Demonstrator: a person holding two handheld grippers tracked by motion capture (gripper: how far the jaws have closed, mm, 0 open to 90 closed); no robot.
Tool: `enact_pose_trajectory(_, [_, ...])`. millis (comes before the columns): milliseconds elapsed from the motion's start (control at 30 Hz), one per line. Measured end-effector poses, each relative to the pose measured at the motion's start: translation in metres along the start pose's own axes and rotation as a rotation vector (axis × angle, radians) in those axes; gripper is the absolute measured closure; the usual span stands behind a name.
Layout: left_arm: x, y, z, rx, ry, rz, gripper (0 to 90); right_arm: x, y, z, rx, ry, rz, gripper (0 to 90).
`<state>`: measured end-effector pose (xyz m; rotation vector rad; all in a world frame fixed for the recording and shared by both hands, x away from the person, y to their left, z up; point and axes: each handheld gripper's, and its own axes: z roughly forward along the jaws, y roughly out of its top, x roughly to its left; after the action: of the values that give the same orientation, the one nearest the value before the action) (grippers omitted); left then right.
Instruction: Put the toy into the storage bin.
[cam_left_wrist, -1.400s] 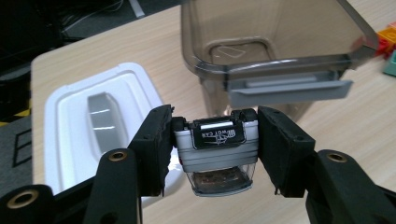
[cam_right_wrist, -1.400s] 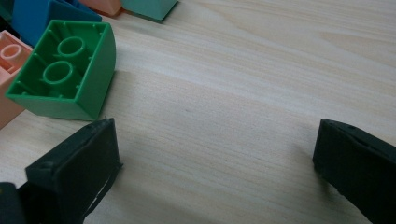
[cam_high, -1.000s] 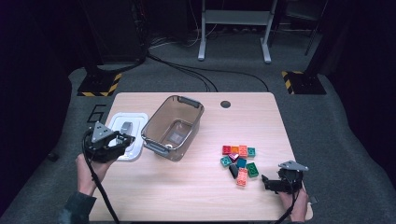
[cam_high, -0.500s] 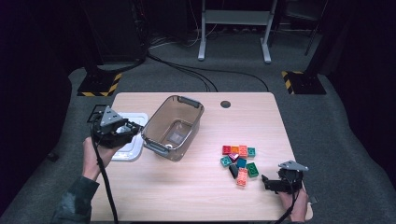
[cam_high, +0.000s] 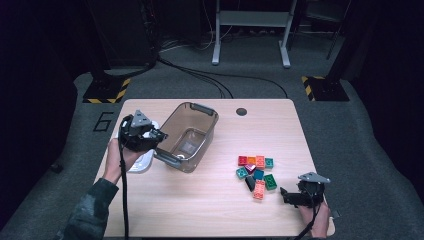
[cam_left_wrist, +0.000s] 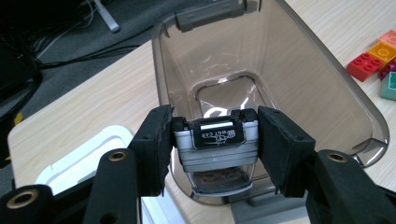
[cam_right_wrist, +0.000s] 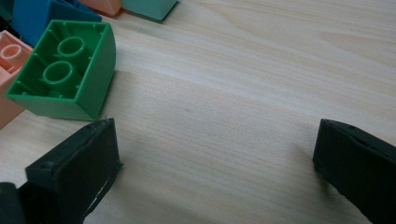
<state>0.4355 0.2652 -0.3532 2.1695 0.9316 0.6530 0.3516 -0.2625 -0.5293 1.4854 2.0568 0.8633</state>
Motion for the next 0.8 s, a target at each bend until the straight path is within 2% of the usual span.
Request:
enact_pose_trajectory(200, [-0.001, 0.0, 0.013, 0.04, -0.021, 0.02, 47.2, 0.0, 0.0, 0.0, 0.0, 0.0, 0.0, 0.0])
enact_pose_trajectory(300, [-0.003, -0.003, 0.021, 0.056, -0.028, 0.015, 47.2, 0.0, 0.0, 0.0, 0.0, 0.0, -0.001, 0.0])
enact_pose_trajectory(533, [-0.002, -0.005, 0.024, 0.07, -0.025, 0.019, 47.2, 0.0, 0.0, 0.0, 0.0, 0.001, 0.0, 0.0])
enact_pose_trajectory(700, [0.0, -0.007, 0.027, 0.115, -0.03, 0.018, 47.0, 0.0, 0.0, 0.0, 0.0, 0.001, 0.0, 0.0])
enact_pose_trajectory(800, [0.0, -0.008, 0.029, 0.117, -0.024, 0.019, 47.0, 0.0, 0.0, 0.0, 0.0, 0.001, 0.0, 0.0])
